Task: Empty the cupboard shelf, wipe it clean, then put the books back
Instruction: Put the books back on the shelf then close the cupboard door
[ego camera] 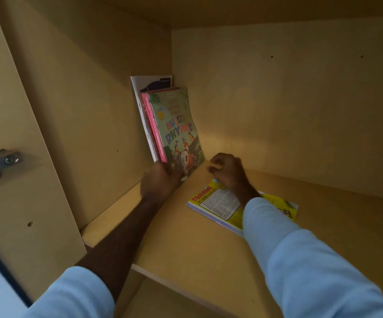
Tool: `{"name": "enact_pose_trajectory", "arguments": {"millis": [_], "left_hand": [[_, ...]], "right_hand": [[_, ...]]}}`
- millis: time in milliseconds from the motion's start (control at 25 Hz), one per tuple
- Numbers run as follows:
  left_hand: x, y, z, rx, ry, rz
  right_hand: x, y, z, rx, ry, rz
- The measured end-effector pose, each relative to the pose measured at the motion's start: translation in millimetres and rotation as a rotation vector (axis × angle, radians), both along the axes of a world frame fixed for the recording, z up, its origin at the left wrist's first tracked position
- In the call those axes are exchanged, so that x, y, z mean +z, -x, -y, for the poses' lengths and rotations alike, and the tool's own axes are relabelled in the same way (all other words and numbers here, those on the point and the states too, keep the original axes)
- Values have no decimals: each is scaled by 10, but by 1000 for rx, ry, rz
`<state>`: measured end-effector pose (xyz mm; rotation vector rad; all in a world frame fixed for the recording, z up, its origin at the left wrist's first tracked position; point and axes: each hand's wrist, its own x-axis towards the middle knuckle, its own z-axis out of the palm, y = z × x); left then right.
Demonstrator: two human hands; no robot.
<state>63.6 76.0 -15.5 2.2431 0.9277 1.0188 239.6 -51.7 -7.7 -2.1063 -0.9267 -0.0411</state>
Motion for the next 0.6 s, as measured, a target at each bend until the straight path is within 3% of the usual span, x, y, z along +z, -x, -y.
{"name": "enact_pose_trajectory", "arguments": {"millis": [120, 200, 280, 520, 600], "left_hand": [[-45, -62, 222, -210, 38, -198], [10, -117, 315, -300, 43, -442], [34, -156, 380, -319, 56, -615], [5, -131, 470, -326, 143, -647], [6, -104, 448, -376, 233, -574]], "right_hand": [[-5, -217, 358, -14, 229, -73], [-52, -266, 493, -59, 388, -79], [-121, -260, 505, -114, 358, -67], [-214, -170, 321, -197, 444, 52], [-224, -126, 260, -197, 472, 106]]}}
